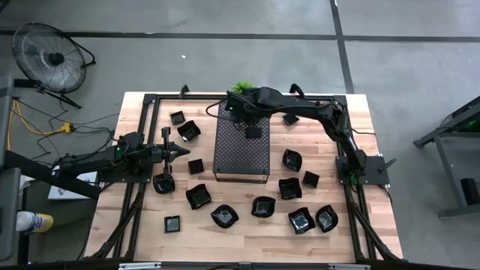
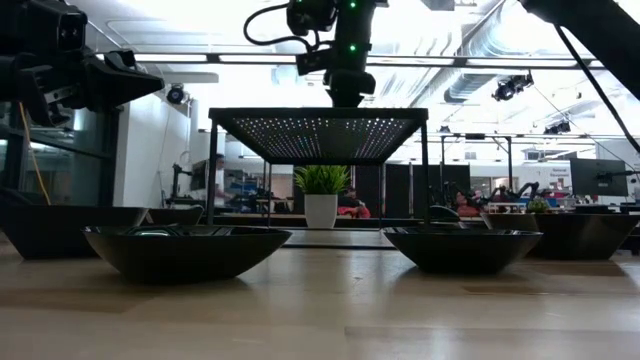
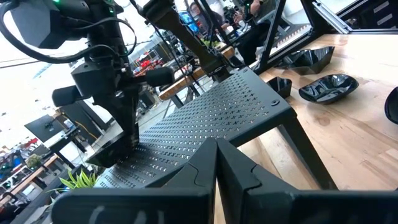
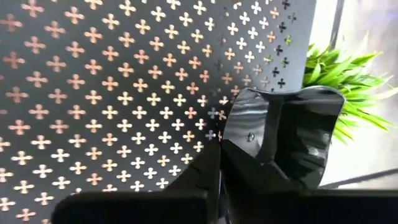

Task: Pick & Place Mini shaped plates
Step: Put the distorted square plate on the shelf, then stack the distorted square plate on top of the distorted square plate on the shelf

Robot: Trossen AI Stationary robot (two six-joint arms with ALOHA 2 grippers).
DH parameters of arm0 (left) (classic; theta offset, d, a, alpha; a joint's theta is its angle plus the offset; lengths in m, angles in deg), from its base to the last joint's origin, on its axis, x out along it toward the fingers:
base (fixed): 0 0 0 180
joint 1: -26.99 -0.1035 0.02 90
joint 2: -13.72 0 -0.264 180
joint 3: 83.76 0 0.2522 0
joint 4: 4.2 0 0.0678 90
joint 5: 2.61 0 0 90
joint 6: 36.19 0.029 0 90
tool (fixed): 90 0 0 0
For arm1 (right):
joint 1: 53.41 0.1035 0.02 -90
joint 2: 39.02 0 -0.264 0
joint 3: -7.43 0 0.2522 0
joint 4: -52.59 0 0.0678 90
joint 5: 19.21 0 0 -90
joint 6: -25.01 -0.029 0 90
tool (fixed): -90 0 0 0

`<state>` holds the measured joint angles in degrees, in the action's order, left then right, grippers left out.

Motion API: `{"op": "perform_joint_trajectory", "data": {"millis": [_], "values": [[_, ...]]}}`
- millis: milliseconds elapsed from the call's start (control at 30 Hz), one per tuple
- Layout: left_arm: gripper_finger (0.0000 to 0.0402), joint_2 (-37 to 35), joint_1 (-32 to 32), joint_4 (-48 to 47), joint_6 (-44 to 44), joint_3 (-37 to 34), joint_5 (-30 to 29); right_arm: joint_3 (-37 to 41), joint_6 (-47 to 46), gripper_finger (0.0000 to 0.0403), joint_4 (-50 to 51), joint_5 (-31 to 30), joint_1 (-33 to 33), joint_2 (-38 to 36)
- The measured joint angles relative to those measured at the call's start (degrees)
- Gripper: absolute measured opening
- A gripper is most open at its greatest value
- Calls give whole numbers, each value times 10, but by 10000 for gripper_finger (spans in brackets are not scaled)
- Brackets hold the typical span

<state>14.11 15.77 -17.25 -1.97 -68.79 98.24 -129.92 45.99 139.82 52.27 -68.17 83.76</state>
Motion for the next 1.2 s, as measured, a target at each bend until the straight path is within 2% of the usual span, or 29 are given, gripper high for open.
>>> {"op": "perform_joint_trajectory", "data": {"millis": [267, 467, 833, 1200], "values": [[1, 0, 0, 0, 0, 0, 0, 0, -1, 86, 0, -5, 0, 0], [1, 0, 0, 0, 0, 0, 0, 0, -1, 122, 1, -8, 1, -14], [1, 0, 0, 2, 0, 0, 0, -1, -34, 129, 46, -4, 11, -75], [1, 0, 0, 3, 0, 0, 0, -1, -137, 129, 162, 0, 25, -167]]}}
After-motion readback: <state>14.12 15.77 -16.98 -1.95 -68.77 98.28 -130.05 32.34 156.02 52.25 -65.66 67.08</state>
